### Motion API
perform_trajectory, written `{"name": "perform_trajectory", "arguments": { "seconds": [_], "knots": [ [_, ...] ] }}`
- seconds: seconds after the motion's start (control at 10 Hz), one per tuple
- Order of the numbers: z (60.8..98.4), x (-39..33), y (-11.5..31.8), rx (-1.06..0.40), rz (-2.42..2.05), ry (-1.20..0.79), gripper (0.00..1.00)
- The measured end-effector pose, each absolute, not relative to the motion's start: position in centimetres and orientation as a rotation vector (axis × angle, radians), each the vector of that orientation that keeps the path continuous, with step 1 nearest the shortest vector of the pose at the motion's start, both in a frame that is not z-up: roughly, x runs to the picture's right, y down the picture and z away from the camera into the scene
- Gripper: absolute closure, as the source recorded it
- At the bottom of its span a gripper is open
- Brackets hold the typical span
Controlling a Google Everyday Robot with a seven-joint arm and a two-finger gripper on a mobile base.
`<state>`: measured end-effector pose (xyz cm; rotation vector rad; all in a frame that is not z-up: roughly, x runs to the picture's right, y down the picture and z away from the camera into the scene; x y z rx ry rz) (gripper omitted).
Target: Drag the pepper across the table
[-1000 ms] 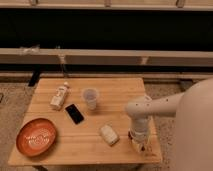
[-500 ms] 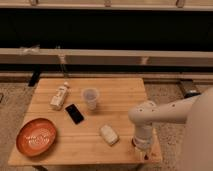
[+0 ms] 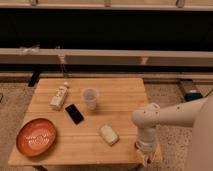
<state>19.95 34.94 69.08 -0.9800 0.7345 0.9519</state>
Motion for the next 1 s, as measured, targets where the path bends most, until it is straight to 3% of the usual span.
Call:
{"name": "perform_trajectory", "arguments": {
  "seconds": [1.0],
  "knots": [
    [71.7,18.8,29.5,-0.904,0.949,0.661,0.2]
  ]
}}
